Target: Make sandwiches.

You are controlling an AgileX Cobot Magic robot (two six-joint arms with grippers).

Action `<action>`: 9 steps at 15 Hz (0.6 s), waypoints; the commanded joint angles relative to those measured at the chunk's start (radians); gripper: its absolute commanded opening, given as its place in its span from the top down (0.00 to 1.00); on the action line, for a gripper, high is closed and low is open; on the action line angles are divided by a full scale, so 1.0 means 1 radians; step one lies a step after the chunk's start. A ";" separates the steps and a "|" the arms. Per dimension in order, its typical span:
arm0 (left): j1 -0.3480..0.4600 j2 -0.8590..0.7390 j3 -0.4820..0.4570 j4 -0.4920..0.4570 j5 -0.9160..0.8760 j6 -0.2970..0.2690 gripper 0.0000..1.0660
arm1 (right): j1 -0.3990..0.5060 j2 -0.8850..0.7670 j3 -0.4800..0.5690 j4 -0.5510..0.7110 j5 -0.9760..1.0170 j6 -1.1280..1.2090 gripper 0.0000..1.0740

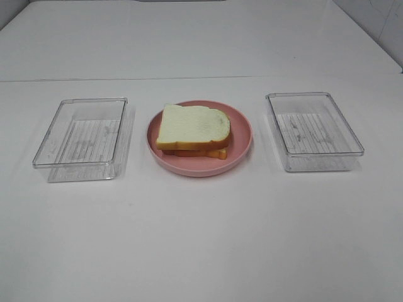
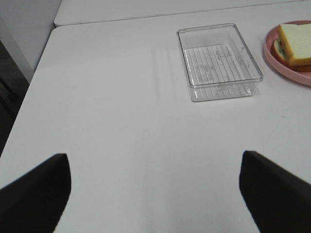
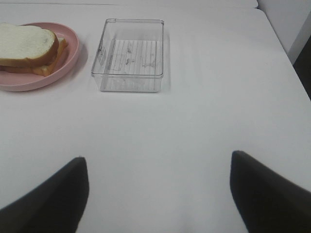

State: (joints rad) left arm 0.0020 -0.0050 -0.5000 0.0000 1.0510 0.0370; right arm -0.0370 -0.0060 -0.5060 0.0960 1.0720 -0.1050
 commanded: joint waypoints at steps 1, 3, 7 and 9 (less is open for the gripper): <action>0.000 -0.025 0.001 0.000 -0.006 0.001 0.16 | -0.008 -0.014 0.000 0.001 -0.009 -0.007 0.29; 0.000 -0.025 0.001 0.000 -0.006 0.001 0.16 | -0.008 -0.014 0.000 0.001 -0.009 -0.007 0.29; 0.000 -0.025 0.001 0.000 -0.006 0.001 0.16 | -0.008 -0.014 0.000 0.001 -0.009 -0.007 0.29; 0.000 -0.025 0.001 0.000 -0.006 0.001 0.16 | -0.008 -0.014 0.000 0.001 -0.009 -0.007 0.29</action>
State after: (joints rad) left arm 0.0020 -0.0050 -0.5000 0.0000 1.0510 0.0370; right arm -0.0370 -0.0060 -0.5060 0.0960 1.0720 -0.1050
